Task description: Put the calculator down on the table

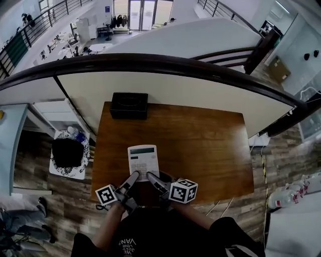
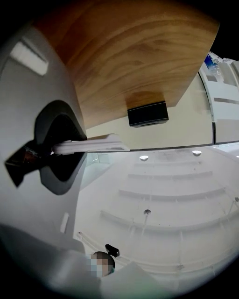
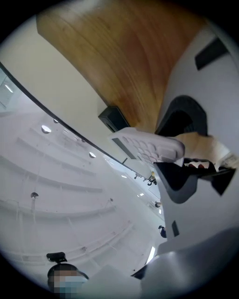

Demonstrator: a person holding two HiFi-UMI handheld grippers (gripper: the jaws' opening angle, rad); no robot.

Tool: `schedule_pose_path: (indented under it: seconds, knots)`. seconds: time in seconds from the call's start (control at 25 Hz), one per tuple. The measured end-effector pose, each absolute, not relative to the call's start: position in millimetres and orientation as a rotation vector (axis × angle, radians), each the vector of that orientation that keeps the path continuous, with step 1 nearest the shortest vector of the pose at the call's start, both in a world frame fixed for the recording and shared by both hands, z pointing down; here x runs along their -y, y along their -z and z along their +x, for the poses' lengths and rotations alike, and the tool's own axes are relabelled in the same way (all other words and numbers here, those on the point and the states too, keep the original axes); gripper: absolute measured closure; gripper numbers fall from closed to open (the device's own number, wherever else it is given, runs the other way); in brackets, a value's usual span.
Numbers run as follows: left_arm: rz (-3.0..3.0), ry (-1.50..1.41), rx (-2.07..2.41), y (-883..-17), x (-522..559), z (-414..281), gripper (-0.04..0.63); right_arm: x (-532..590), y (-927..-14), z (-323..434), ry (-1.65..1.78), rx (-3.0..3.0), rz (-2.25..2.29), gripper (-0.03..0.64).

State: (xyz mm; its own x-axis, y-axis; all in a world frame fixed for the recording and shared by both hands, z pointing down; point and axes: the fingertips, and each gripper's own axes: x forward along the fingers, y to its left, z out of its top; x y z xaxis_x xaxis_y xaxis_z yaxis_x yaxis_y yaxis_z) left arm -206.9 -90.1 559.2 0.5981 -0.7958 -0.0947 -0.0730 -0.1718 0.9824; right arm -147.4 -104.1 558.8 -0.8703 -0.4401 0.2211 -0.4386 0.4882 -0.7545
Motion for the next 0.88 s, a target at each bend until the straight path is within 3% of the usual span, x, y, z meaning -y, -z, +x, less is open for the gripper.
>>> schedule_pose_path:
  seconds: [0.88]
  knots:
    - [1.540,0.780,0.692,-596,184,-243,0.541,178,-587,-155,1.264,-2.795,-1.019,0.420]
